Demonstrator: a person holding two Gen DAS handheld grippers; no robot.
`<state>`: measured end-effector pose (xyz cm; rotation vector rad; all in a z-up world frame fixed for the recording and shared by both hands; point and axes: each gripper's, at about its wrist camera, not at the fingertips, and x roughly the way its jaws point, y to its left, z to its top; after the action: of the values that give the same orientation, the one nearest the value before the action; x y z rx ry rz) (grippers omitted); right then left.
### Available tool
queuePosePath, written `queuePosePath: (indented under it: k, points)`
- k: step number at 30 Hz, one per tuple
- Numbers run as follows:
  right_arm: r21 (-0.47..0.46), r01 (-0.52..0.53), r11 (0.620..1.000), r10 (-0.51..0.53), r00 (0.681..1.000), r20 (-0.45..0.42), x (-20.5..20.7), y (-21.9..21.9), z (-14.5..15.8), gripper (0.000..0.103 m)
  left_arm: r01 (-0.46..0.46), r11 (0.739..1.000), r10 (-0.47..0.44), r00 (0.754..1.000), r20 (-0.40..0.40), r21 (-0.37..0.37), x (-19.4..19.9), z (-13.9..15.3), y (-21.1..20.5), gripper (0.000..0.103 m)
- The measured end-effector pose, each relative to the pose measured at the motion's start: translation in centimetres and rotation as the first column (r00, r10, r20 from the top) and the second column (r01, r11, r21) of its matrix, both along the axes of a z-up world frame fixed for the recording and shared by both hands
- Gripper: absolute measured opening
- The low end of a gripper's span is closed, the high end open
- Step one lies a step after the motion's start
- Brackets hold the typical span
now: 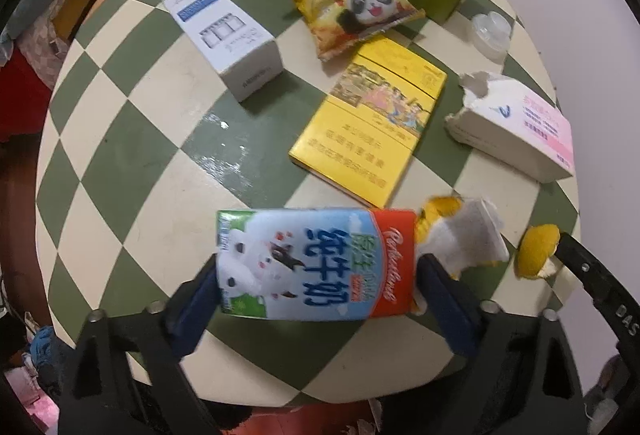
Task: Collect trash
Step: 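Grasp the lemon peel with the right tool while the left tool grasps the milk carton, then carry both items to the white bin and open both tools to drop them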
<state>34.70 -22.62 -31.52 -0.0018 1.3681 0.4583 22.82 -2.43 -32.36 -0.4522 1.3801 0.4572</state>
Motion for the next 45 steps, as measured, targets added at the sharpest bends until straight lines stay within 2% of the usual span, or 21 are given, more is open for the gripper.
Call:
queuePosePath:
  k: [5, 6, 7, 9, 12, 14, 15, 16, 18, 22, 27, 33, 39, 42, 45]
  points:
    - [0.054, 0.047, 0.997, -0.046, 0.999, -0.012, 0.0, -0.6, 0.5, 0.011, -0.001, 0.999, 0.0, 1.0, 0.02, 0.053, -0.7, 0.2, 0.9, 0.09]
    - [0.063, 0.065, 0.996, -0.064, 0.998, -0.024, 0.1, -0.9, 0.5, 0.017, -0.001, 0.998, 0.0, 1.0, 0.02, 0.067, -1.0, 0.5, 1.1, 0.09]
    - [0.077, 0.08, 0.994, -0.078, 0.996, -0.036, 0.2, -1.3, 0.5, 0.035, -0.003, 0.996, 0.001, 1.0, 0.022, 0.088, -1.4, 0.5, 1.5, 0.09]
    - [0.076, 0.103, 0.992, -0.1, 0.994, -0.033, 0.1, -1.7, 0.5, 0.059, -0.011, 0.992, 0.008, 1.0, 0.024, 0.125, -2.0, 0.7, 1.9, 0.09]
    - [0.081, 0.111, 0.99, -0.107, 0.992, -0.061, -0.1, -2.0, -0.2, 0.059, -0.034, 0.988, 0.031, 0.999, 0.022, 0.148, -3.1, 0.5, 2.6, 0.09]
    - [0.089, 0.107, 0.99, -0.1, 0.992, -0.081, -0.3, -1.9, -0.9, 0.059, -0.05, 0.989, 0.047, 0.999, 0.019, 0.141, -3.3, 0.1, 3.0, 0.09]
    - [0.088, 0.1, 0.991, -0.093, 0.992, -0.082, -0.5, -1.7, -1.1, 0.054, -0.054, 0.989, 0.052, 0.998, 0.018, 0.14, -3.4, -0.1, 3.2, 0.09]
    - [0.084, 0.091, 0.992, -0.085, 0.994, -0.075, -0.6, -1.5, -1.3, 0.035, -0.058, 0.988, 0.056, 0.998, 0.017, 0.144, -3.4, -0.3, 3.3, 0.09]
    - [0.071, 0.059, 0.996, -0.055, 0.997, -0.054, -1.0, -0.8, -1.6, 0.01, -0.059, 0.987, 0.057, 0.998, 0.018, 0.149, -4.4, 0.0, 3.0, 0.09]
    - [0.062, 0.035, 0.997, -0.036, 0.999, 0.011, -1.6, -0.3, -0.9, 0.007, -0.05, 0.983, 0.046, 0.999, 0.028, 0.175, -4.9, 1.5, 3.5, 0.09]
    - [0.08, 0.008, 0.997, -0.014, 0.997, 0.069, -2.5, 0.3, 1.7, 0.007, -0.045, 0.976, 0.031, 0.997, 0.07, 0.212, -5.9, 3.7, 3.4, 0.09]
    - [0.125, -0.069, 0.99, 0.051, 0.989, 0.136, -4.2, 3.5, 6.0, 0.007, -0.068, 0.955, 0.018, 0.985, 0.171, 0.29, -8.0, 9.2, 5.2, 0.09]
    - [0.206, -0.193, 0.959, 0.16, 0.973, 0.166, -7.0, 10.5, 10.0, 0.007, -0.16, 0.923, 0.067, 0.962, 0.263, 0.349, -11.7, 14.4, 9.6, 0.09]
    - [0.234, -0.262, 0.936, 0.226, 0.959, 0.171, -8.9, 14.3, 11.1, 0.007, -0.227, 0.9, 0.116, 0.948, 0.297, 0.373, -15.0, 16.5, 13.2, 0.09]
    - [0.25, -0.361, 0.898, 0.325, 0.93, 0.173, -12.0, 20.1, 11.8, 0.007, -0.292, 0.876, 0.173, 0.933, 0.315, 0.384, -18.5, 17.3, 16.3, 0.09]
